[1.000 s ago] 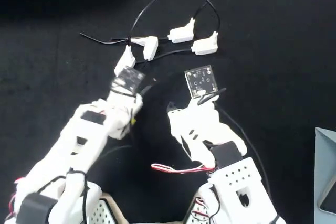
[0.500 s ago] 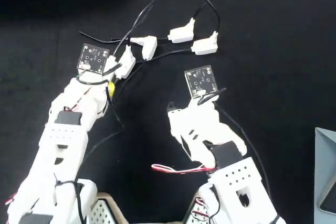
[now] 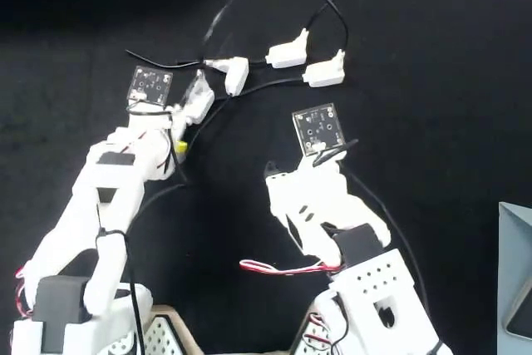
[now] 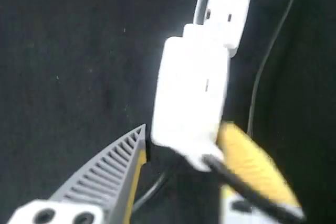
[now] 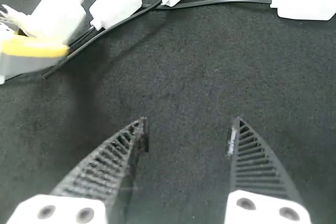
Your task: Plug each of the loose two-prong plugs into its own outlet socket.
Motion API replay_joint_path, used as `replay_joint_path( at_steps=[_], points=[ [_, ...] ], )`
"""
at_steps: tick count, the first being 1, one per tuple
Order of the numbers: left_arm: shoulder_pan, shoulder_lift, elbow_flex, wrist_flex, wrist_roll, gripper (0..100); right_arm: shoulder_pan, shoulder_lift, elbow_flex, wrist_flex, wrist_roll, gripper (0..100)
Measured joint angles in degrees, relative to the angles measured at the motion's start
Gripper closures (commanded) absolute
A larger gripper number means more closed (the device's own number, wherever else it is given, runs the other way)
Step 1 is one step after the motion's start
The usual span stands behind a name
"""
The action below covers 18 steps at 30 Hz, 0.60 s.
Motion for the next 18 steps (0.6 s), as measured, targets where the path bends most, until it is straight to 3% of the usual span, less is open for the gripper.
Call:
replay_joint_path(
  at_steps=[9,12,18],
  points=[
    [-1.41,-14.51,-1.49,12.66,1.23,71,0.00,0.00,0.00,0.00,0.00,75.6],
    [-1.41,-23.12,-1.49,18.02,1.23,76,0.00,0.00,0.00,0.00,0.00,76.6],
    [-1.41,-40.35,0.26,22.95,1.23,94,0.00,0.00,0.00,0.00,0.00,96.2]
  ],
)
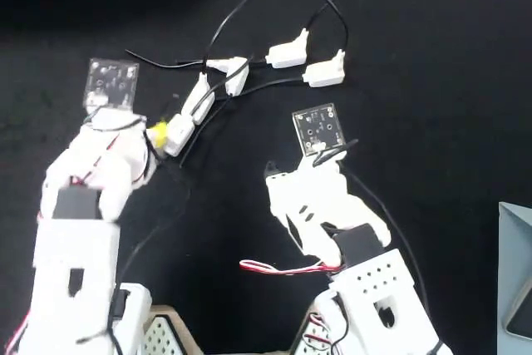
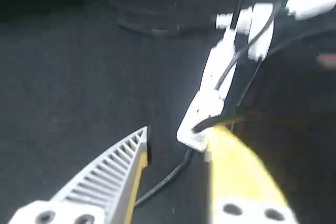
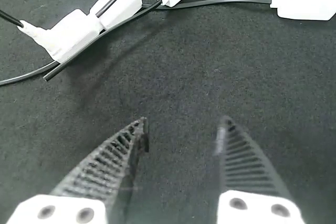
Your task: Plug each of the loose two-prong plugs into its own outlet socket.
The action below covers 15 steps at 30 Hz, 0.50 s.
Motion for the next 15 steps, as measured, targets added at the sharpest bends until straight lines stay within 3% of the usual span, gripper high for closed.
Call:
replay_joint_path(
  at_steps=[9,15],
  points=[
    [0.00,-20.13,9.85,0.53,0.53,97,0.62,-0.18,0.00,0.00,4.66,98.7],
    [-0.09,-32.53,13.89,8.26,0.53,97,6.33,-8.18,0.00,3.25,4.75,98.7]
  ],
)
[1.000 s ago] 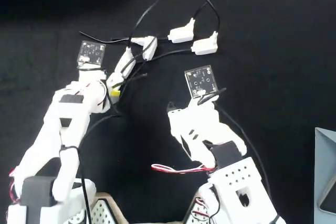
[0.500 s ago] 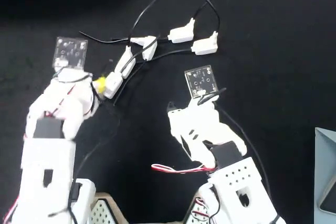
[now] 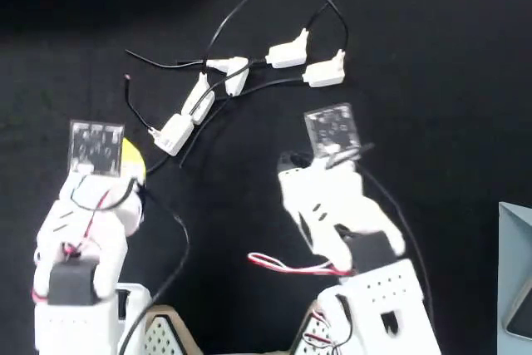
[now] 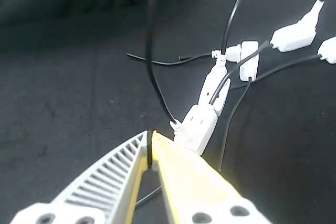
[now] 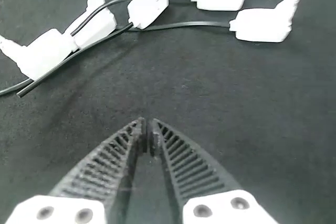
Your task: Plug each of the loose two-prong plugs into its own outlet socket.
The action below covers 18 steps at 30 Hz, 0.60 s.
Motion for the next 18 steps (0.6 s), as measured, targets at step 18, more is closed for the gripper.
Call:
replay_joint_path(
  at_steps=[18],
  points=[
    [-0.09,-14.24,15.30,8.18,0.00,97,2.55,-29.63,14.42,14.51,0.09,98.6]
  ],
)
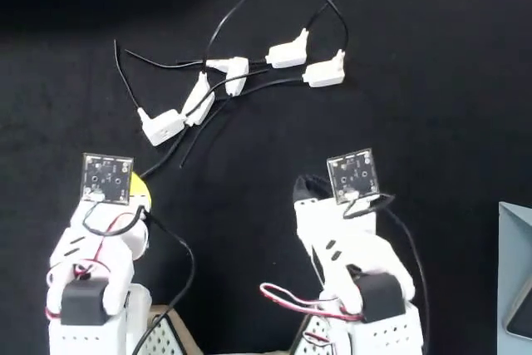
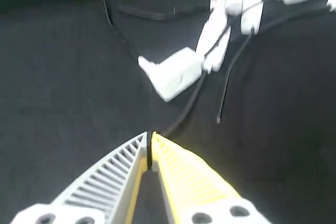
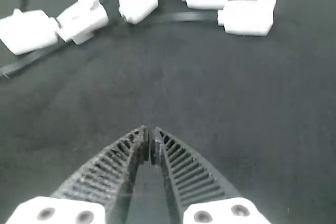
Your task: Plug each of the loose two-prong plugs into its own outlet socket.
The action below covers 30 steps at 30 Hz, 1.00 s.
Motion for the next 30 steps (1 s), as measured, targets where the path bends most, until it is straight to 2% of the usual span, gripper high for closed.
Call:
replay_joint_path(
  at_steps=[6,12,19,30],
  points=[
    [0.00,0.09,6.68,0.00,0.00,97,4.92,0.00,2.11,0.00,0.00,98.6],
    [0.00,0.09,10.64,0.09,0.00,97,5.63,0.00,9.41,0.00,0.00,98.6],
    [0.00,0.26,13.80,0.09,0.00,97,5.63,0.00,10.02,0.00,0.00,98.6],
    [0.00,0.26,13.98,0.09,0.00,97,5.54,0.00,10.02,10.64,0.00,98.6]
  ],
)
